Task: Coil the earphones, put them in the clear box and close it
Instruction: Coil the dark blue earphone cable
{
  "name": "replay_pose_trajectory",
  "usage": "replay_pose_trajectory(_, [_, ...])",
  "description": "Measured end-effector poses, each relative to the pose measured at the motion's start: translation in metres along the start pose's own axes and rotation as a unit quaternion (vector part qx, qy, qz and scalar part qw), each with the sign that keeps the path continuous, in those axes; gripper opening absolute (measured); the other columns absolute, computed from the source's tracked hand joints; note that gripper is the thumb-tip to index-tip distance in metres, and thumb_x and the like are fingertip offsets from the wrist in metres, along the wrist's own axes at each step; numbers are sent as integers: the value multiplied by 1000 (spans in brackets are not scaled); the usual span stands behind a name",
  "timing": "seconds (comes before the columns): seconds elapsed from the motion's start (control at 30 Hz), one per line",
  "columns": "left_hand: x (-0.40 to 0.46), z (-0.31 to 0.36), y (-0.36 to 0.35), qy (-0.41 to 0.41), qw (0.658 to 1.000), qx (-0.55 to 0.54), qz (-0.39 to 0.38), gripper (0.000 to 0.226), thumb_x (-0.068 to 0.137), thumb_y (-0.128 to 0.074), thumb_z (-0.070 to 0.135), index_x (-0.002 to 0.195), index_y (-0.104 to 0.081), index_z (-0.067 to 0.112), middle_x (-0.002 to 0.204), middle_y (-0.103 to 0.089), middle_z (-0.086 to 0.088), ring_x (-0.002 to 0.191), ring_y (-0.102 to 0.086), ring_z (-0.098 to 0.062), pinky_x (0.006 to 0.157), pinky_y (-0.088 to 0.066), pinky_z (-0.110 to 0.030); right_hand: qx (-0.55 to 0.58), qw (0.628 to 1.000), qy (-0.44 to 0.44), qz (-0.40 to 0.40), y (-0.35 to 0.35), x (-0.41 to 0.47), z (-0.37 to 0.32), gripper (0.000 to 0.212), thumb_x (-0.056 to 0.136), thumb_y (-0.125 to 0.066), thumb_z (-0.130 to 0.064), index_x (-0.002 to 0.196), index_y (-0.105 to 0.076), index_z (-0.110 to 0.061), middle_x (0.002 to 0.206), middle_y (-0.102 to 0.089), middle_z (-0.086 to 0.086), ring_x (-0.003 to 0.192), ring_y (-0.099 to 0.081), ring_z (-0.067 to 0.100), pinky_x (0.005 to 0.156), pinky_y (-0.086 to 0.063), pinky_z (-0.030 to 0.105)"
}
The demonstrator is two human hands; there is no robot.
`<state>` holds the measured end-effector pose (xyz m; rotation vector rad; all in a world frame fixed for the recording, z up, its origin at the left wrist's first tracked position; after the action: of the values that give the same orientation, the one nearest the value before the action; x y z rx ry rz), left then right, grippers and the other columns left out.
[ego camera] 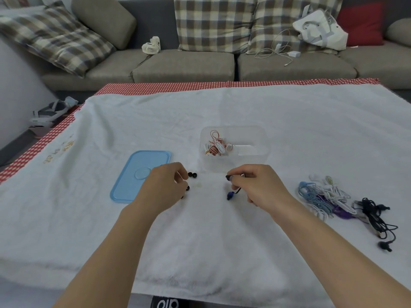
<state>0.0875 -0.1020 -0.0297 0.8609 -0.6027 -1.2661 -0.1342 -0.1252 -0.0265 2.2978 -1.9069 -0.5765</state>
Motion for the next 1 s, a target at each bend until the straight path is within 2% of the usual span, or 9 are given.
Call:
replay_pose_trajectory(0.07, [-1, -4, -2, 8, 999, 16, -35, 16, 88, -61, 10, 92, -68, 24, 94, -69, 6, 75, -62, -12, 62, -49, -24, 5, 1000, -5, -7, 1, -1, -1, 16, 88, -64, -13, 96, -76, -19, 80, -75, 1, 35, -46, -5, 37, -33, 12])
replay_pose_trajectory(0.2, [-2, -10, -3, 16, 998, 33, -59, 17, 85, -67, 11, 92, -70, 26, 92, -70, 8, 69, -59, -9, 61, -47, -21, 8, 1000, -16, -13, 2, -3, -2, 14, 90, -63, -13, 93, -76, -15, 84, -77, 2, 34, -46, -4, 34, -30, 11])
replay_pose_trajectory(0.33, [-2, -10, -6, 7, 998, 18, -52, 14, 83, -71, 12, 92, -69, 24, 88, -68, 6, 66, -56, -8, 57, -44, -21, -6, 999, -28, -25, 2, -4, -4, 9, 87, -62, -11, 89, -71, -12, 78, -76, 2, 32, -41, 3, 33, -26, 12])
replay_pose_trajectory(0.43, [-1, -7, -9, -2, 999, 38, -38, 9, 86, -70, 14, 91, -70, 22, 84, -67, 7, 67, -56, -9, 61, -45, -24, -15, 998, -40, -41, 1, -5, -4, 5, 85, -63, -10, 88, -66, -10, 75, -76, 1, 34, -39, 10, 34, -24, 13])
replay_pose_trajectory(0.6, [0, -4, -12, -14, 998, 58, -23, 9, 89, -67, 16, 87, -67, 25, 86, -66, 6, 68, -55, -10, 60, -44, -25, -25, 995, -64, -67, -1, -3, 5, 8, 85, -58, -11, 91, -62, -7, 77, -77, 0, 38, -38, 14, 37, -24, 15])
replay_pose_trajectory(0.7, [0, 2, -12, -37, 998, 39, -25, 9, 89, -66, 17, 88, -66, 25, 89, -68, 6, 68, -55, -11, 63, -47, -27, -51, 994, -72, -58, 0, 3, 17, 10, 85, -55, -10, 90, -62, -6, 70, -75, 0, 37, -39, 14, 41, -29, 19])
replay_pose_trajectory(0.77, [-1, 6, -11, -52, 998, 26, -25, 9, 88, -66, 16, 88, -67, 25, 90, -68, 8, 69, -54, -10, 66, -50, -29, -71, 993, -76, -46, 2, 6, 23, 10, 86, -55, -10, 88, -64, -7, 66, -73, 0, 36, -41, 13, 41, -31, 19])
replay_pose_trajectory(0.9, [-7, 14, -11, -86, 996, -7, -31, 13, 88, -66, 13, 85, -64, 24, 90, -69, 12, 59, -50, -5, 60, -45, -23, -128, 991, -43, -23, 6, 8, 24, 13, 87, -56, -11, 80, -67, -16, 75, -70, 2, 37, -44, 9, 37, -31, 15])
replay_pose_trajectory(1.0, [-12, 25, -15, -106, 993, -25, -54, 14, 89, -67, 13, 85, -63, 26, 89, -68, 14, 60, -52, -7, 61, -47, -23, -192, 981, 4, -2, 7, 9, 25, 26, 88, -52, -11, 78, -67, -29, 78, -69, -5, 54, -54, 11, 52, -42, 23])
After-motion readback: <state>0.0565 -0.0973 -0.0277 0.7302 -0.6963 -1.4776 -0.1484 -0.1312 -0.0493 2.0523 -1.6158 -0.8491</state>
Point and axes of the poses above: each hand's wrist, its own x-axis towards the middle knuckle, its own y-axis out of the back of the hand, z = x × y, the point moved 4 cm from there along x, towards the middle knuckle
